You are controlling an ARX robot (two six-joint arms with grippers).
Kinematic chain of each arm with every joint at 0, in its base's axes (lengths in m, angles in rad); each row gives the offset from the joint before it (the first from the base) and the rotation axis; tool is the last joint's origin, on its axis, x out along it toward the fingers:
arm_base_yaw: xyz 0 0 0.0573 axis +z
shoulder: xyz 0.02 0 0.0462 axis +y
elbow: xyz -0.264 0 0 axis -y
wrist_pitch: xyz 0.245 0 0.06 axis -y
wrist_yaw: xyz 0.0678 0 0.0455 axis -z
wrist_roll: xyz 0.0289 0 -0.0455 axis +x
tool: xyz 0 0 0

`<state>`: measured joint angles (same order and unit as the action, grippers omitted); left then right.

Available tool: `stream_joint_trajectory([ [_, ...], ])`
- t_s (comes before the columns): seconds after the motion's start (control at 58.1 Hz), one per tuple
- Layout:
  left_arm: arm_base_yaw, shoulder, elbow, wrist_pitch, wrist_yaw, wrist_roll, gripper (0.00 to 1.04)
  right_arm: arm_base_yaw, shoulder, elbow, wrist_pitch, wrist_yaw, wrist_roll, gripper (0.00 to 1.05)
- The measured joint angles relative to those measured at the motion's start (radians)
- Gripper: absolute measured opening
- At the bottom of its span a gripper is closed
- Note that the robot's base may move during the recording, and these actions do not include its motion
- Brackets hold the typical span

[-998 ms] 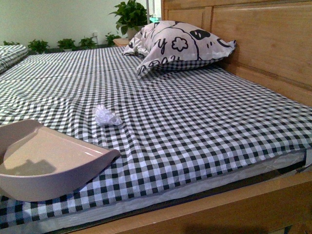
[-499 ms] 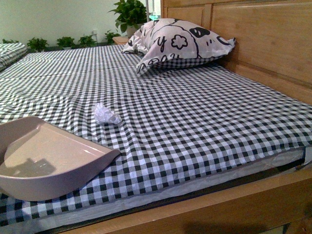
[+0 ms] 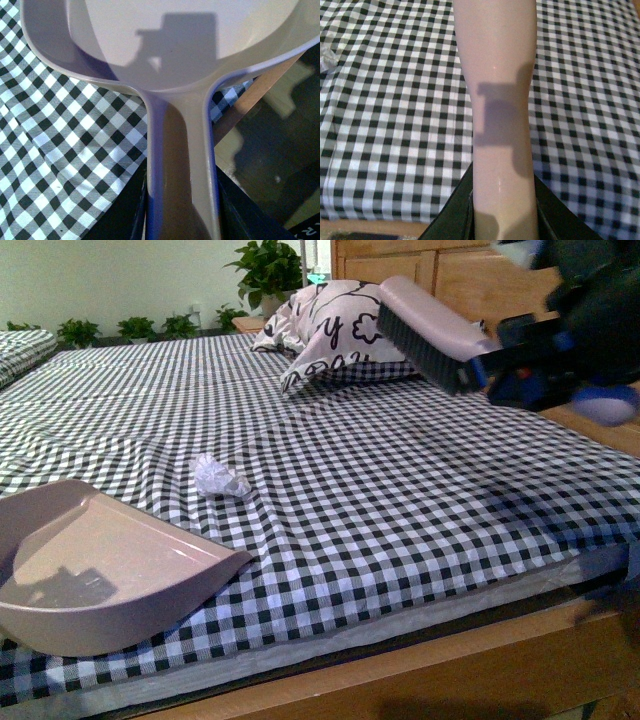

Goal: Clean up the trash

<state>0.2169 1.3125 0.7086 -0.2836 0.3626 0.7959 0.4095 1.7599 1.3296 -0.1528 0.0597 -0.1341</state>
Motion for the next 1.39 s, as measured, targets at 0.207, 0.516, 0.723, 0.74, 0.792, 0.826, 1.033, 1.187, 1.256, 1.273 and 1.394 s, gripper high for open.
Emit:
stream_joint_trajectory([
  [0.207, 0.0, 0.0, 0.0, 0.0, 0.0, 0.0, 0.28, 0.044, 0.197, 0.186, -0.069, 0.038, 0.007, 0.19],
  [0.516, 0.0, 0.0, 0.0, 0.0, 0.0, 0.0, 0.28, 0.109, 0.402, 0.389, -0.174, 0.071, 0.01, 0.19],
  [0.723, 0.0, 0.0, 0.0, 0.0, 0.0, 0.0, 0.28, 0.142, 0.441, 0.399, -0.191, 0.068, 0.005, 0.19],
  [0.74, 0.0, 0.0, 0.0, 0.0, 0.0, 0.0, 0.28, 0.144, 0.443, 0.399, -0.193, 0.066, 0.005, 0.19],
  [0.792, 0.0, 0.0, 0.0, 0.0, 0.0, 0.0, 0.28, 0.151, 0.446, 0.399, -0.202, 0.049, 0.004, 0.19],
  [0.826, 0.0, 0.0, 0.0, 0.0, 0.0, 0.0, 0.28, 0.157, 0.446, 0.399, -0.211, 0.032, 0.001, 0.19],
  [1.033, 0.0, 0.0, 0.0, 0.0, 0.0, 0.0, 0.28, 0.182, 0.425, 0.365, -0.248, -0.161, -0.073, 0.19],
  [1.187, 0.0, 0.0, 0.0, 0.0, 0.0, 0.0, 0.28, 0.185, 0.335, 0.278, -0.351, -0.402, -0.193, 0.19],
  [1.256, 0.0, 0.0, 0.0, 0.0, 0.0, 0.0, 0.28, 0.166, 0.272, 0.251, -0.418, -0.518, -0.261, 0.19],
  [1.273, 0.0, 0.0, 0.0, 0.0, 0.0, 0.0, 0.28, 0.158, 0.256, 0.247, -0.429, -0.538, -0.277, 0.19],
  [1.394, 0.0, 0.0, 0.0, 0.0, 0.0, 0.001, 0.28, 0.066, 0.171, 0.231, -0.397, -0.478, -0.326, 0.19],
])
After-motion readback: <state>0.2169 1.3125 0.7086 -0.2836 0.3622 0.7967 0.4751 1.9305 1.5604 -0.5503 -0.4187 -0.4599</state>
